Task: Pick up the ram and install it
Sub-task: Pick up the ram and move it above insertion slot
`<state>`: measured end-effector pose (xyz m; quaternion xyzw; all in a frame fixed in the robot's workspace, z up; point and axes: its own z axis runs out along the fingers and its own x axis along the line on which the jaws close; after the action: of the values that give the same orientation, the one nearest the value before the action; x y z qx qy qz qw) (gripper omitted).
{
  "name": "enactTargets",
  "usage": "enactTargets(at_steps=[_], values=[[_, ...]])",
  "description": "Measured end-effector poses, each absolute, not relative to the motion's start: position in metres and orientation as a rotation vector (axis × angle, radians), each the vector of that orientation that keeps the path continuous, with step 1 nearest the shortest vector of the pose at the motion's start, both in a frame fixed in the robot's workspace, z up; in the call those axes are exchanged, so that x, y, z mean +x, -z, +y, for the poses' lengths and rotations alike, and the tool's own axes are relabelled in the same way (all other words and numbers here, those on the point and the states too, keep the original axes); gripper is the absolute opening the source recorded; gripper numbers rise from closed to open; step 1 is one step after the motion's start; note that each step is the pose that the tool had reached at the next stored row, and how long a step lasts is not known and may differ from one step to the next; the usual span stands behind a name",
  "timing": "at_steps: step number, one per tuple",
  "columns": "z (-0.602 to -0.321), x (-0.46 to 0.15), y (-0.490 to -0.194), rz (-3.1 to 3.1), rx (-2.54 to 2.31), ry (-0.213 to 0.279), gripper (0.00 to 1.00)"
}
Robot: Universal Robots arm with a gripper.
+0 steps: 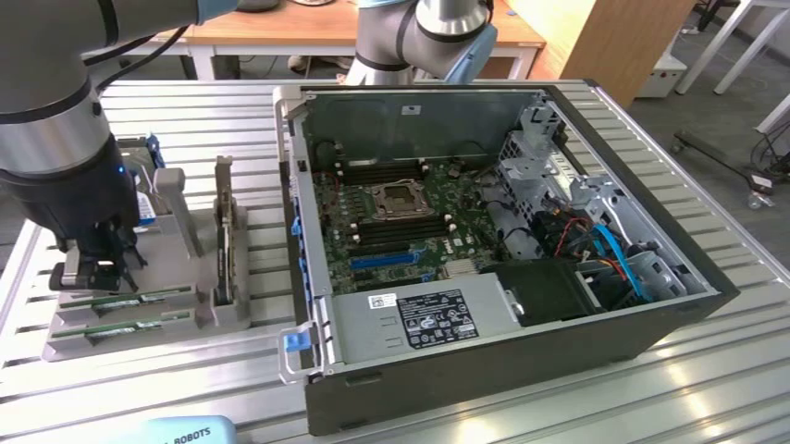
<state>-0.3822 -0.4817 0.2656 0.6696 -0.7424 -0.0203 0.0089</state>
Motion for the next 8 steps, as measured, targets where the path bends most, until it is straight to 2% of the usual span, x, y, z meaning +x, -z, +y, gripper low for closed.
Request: enactTargets(at_steps=[8], values=[[-0.482,-0.382,-0.254,-2.314,2.099,0.062,0.35]])
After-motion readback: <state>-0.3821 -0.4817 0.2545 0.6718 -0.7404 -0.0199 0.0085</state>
